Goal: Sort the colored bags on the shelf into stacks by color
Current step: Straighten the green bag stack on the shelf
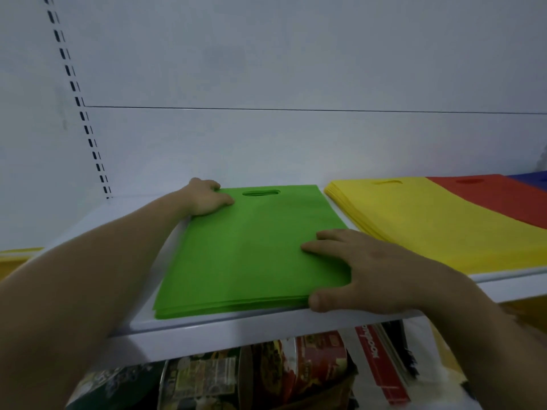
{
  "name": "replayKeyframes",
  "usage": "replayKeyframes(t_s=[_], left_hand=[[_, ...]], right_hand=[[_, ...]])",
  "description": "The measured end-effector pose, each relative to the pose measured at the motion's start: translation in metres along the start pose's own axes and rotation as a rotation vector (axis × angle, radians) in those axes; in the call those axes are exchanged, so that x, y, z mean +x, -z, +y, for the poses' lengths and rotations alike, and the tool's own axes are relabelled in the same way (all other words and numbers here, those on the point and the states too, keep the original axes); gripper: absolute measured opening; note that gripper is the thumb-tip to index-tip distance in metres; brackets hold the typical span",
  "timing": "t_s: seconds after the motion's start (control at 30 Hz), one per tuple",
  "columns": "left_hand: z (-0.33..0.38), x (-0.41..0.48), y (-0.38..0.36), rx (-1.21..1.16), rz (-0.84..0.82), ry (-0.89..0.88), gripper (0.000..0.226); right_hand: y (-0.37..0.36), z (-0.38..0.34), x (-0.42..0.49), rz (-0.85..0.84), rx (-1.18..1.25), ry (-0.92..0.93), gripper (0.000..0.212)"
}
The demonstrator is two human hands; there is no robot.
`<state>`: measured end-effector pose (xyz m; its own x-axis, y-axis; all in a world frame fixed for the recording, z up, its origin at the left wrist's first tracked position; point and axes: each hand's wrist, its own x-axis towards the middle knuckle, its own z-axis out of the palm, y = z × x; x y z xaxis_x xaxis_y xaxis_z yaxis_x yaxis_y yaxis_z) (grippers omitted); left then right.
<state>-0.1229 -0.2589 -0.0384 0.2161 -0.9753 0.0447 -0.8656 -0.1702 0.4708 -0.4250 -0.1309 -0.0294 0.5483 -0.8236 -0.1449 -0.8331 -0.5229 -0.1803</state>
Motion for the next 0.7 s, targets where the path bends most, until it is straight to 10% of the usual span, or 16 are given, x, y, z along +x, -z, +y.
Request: replayKeyframes(t_s=[0.7], left_hand=[[0.0, -0.003, -0.006, -0.131, 0.037, -0.064, 0.061]], right_hand=[[-0.026, 0.015, -0.002, 0.284, -0.181, 0.044, 0.122]])
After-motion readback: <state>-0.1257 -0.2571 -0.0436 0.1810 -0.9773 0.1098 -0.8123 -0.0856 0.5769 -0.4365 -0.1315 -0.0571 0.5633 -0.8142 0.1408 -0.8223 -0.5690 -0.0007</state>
